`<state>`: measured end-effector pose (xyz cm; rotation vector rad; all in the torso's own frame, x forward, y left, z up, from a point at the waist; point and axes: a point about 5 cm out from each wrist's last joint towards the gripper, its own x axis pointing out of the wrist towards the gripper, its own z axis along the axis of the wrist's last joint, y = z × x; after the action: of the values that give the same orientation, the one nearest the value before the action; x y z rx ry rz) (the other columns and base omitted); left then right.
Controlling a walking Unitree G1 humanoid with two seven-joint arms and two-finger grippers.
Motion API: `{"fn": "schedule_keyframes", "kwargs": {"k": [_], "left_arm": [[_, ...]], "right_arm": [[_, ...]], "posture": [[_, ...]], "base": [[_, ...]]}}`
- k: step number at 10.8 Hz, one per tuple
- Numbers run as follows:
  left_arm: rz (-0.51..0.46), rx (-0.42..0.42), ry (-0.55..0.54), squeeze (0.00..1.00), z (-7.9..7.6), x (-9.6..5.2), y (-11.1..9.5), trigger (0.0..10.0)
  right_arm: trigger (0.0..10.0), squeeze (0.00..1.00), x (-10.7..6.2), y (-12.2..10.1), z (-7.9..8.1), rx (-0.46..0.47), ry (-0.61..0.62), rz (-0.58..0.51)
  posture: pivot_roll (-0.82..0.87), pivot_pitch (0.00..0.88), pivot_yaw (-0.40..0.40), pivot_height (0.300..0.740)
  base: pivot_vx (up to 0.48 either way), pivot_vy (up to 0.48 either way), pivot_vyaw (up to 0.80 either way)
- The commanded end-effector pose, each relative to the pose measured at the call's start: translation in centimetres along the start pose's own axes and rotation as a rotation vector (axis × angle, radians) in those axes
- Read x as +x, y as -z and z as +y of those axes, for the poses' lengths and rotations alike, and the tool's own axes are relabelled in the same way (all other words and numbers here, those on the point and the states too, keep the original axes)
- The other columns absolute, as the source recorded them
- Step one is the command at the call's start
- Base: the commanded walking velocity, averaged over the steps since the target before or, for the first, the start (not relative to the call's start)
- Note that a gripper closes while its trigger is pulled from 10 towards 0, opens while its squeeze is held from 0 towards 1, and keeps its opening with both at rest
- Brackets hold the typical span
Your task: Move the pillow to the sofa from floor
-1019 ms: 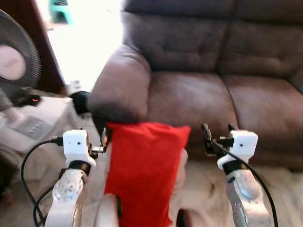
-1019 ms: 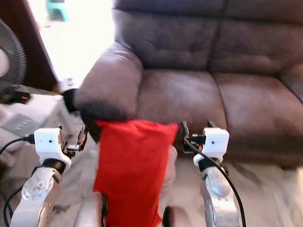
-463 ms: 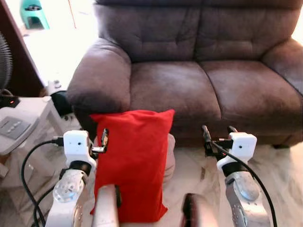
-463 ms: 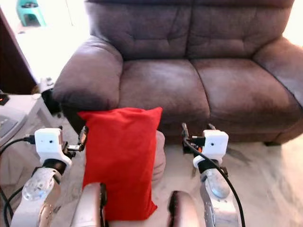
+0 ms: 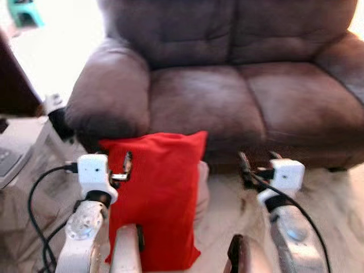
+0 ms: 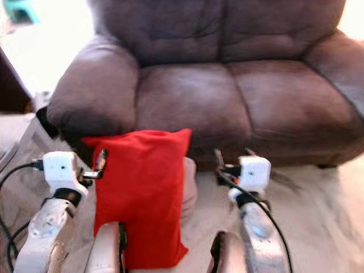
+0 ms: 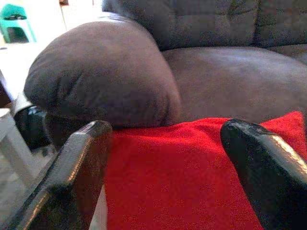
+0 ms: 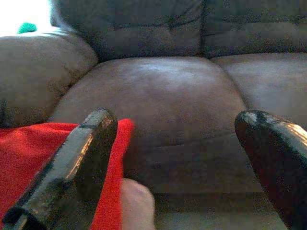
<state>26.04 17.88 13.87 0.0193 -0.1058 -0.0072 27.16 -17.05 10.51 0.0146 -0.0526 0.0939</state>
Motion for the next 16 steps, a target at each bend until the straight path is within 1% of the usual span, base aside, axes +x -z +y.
{"fn": "schedule_keyframes", "kwargs": {"k": [1,2,3,4,5,6,8,9,10,12,13,16], "left_arm": [[0.018,-0.001,0.003,0.00,-0.12,-0.06,0.24,10.0],[0.017,-0.003,0.002,0.00,-0.13,-0.04,0.24,10.0],[0.017,-0.005,0.000,0.00,-0.17,0.01,0.22,10.0],[0.018,-0.006,-0.003,0.00,-0.15,0.04,0.22,10.0],[0.018,-0.004,-0.009,0.00,-0.04,0.09,0.20,10.0],[0.017,-0.002,-0.017,0.00,0.07,0.14,0.16,10.0],[0.018,-0.002,-0.018,0.00,0.03,0.18,0.19,10.0],[0.018,-0.002,-0.014,0.00,-0.08,0.23,0.19,10.0],[0.018,-0.003,-0.014,0.00,-0.08,0.23,0.20,10.0],[0.017,-0.002,-0.016,0.00,-0.07,0.22,0.18,10.0],[0.016,-0.002,-0.016,0.00,-0.07,0.24,0.17,10.0],[0.016,-0.003,0.007,0.00,-0.42,0.20,0.29,10.0]], "right_arm": [[10.0,0.00,-0.09,0.07,-0.29,0.000,0.001,0.009],[10.0,0.00,-0.08,0.01,-0.28,-0.012,-0.009,0.009],[10.0,0.00,-0.13,-0.18,-0.08,-0.048,-0.034,-0.001],[10.0,0.00,-0.15,-0.09,0.03,-0.014,-0.035,-0.002],[10.0,0.00,-0.14,-0.09,0.04,-0.014,-0.034,-0.001],[10.0,0.00,-0.07,-0.19,-0.08,0.009,-0.023,-0.012],[10.0,0.00,-0.03,-0.29,-0.05,0.001,-0.032,-0.018],[10.0,0.00,-0.02,-0.36,0.21,-0.032,-0.052,-0.018],[10.0,0.00,-0.03,-0.44,0.32,-0.022,-0.054,-0.028],[10.0,0.00,0.02,-0.35,0.21,0.006,-0.041,-0.024],[10.0,0.00,0.04,-0.36,0.18,0.001,-0.044,-0.023],[10.0,0.00,0.05,-0.25,0.12,-0.004,-0.034,-0.017]], "posture": [[0.06,0.074,-0.043,0.537],[0.06,0.077,-0.046,0.537],[0.06,0.077,-0.046,0.537],[0.06,0.077,-0.046,0.537],[0.06,0.077,-0.046,0.537],[0.06,0.076,-0.047,0.537],[0.06,0.073,-0.046,0.537],[0.06,0.072,-0.046,0.537],[0.06,0.070,-0.045,0.537],[0.06,0.070,-0.047,0.537],[0.06,0.073,-0.047,0.537],[0.06,0.074,-0.048,0.537]], "base": [[0.000,0.000,0.00],[0.000,0.000,0.00],[0.000,0.000,0.74],[0.000,0.000,0.74],[0.000,0.000,0.54],[0.000,0.000,0.00],[0.266,0.000,0.00],[0.266,0.000,0.40],[0.266,0.000,0.71],[0.272,0.000,0.00],[0.255,0.000,0.00],[0.000,0.000,0.00]]}}
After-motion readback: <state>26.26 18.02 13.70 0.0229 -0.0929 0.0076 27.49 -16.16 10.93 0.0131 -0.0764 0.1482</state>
